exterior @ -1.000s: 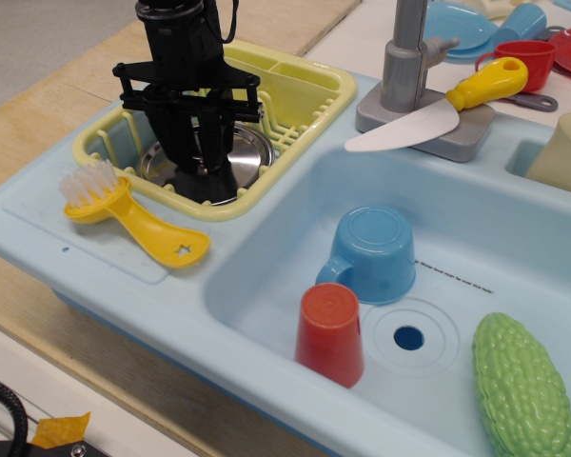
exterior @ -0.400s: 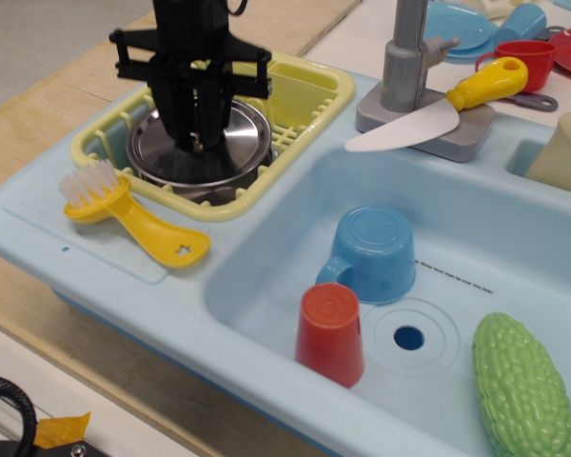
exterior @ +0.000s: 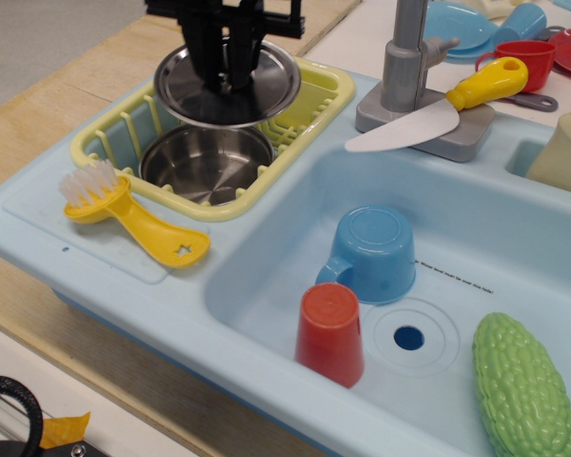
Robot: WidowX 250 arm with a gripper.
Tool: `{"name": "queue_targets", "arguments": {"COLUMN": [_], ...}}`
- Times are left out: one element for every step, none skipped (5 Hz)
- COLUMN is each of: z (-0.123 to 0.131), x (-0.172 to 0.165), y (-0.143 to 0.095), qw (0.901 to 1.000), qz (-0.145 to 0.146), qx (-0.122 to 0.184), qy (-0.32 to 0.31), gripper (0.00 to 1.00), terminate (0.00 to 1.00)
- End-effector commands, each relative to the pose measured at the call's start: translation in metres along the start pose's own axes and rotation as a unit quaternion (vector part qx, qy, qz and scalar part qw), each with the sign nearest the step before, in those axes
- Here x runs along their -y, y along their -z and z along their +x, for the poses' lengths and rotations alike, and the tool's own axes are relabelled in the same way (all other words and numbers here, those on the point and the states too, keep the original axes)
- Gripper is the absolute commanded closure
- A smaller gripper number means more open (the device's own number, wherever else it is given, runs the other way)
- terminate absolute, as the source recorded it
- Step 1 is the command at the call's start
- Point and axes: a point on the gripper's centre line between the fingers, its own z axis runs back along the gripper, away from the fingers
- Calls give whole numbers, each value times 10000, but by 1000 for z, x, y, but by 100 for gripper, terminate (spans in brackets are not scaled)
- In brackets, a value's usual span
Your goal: Take lid off pot or pan
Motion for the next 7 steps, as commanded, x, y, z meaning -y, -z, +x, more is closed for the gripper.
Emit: {"name": "queue_targets", "arguments": {"z": [34,45,47,55,60,66,69], "x": [5,7,4,6,6,7,8], "y": [-16,-9,0,5,11,13,15], "qw": [9992,9986,9979,9972,9964,9958,9936], "qz": [-4,-134,-248,-307,-401,-408,-537], "qx": [224,200,171,98,121,54,-88], "qy": [340,470,576,670,742,813,986], "gripper": [100,100,100,100,100,100,0], "terminate": [0,0,0,0,0,0,0]}}
